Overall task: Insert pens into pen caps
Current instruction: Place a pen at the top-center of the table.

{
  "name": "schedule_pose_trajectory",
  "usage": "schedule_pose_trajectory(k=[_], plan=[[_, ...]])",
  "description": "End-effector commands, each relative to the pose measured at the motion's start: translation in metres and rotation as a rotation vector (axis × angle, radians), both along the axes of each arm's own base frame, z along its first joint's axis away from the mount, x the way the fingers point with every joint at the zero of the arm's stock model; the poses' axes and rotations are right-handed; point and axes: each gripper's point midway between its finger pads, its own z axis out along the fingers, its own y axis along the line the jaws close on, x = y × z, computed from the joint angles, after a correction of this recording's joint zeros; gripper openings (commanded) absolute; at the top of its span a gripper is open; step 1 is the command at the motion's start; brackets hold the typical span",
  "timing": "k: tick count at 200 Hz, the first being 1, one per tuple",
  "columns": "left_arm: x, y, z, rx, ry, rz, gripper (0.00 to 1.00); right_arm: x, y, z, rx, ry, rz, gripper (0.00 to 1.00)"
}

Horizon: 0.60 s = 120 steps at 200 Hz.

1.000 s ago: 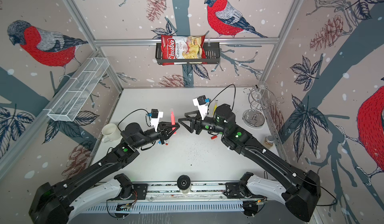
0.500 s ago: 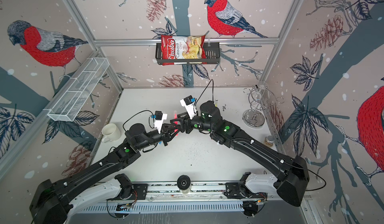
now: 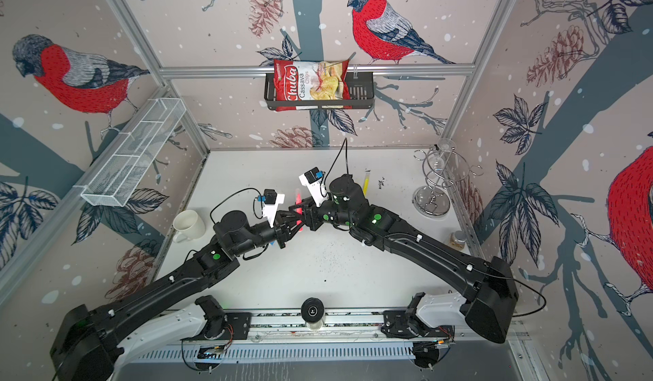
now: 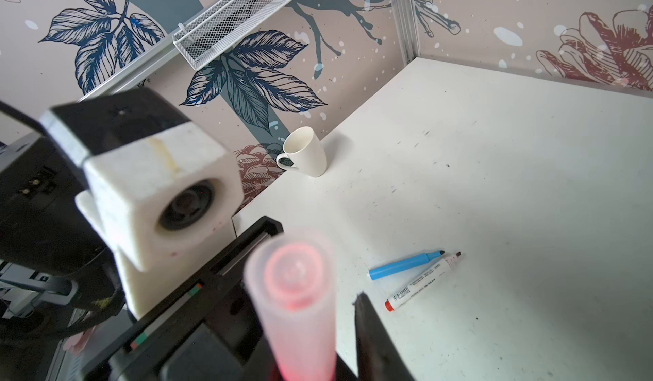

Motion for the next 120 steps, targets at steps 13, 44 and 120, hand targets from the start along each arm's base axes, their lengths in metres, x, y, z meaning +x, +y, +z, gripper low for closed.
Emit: schedule_pose_trajectory(k=[13, 44, 120], plan=[[-0.001, 0.0, 0.008, -0.02, -0.037, -0.003, 0.0, 0.003, -0.002, 0.005, 0.002, -0.021, -0.028, 0.18], [-0.001, -0.001, 0.008, -0.023, -0.033, -0.005, 0.0, 0.002, -0.004, 0.007, 0.01, -0.028, -0.027, 0.01], [0.01, 0.011, 0.002, 0.004, -0.023, 0.093, 0.42, 0.018, -0.018, 0.008, -0.003, -0.042, -0.13, 0.0]])
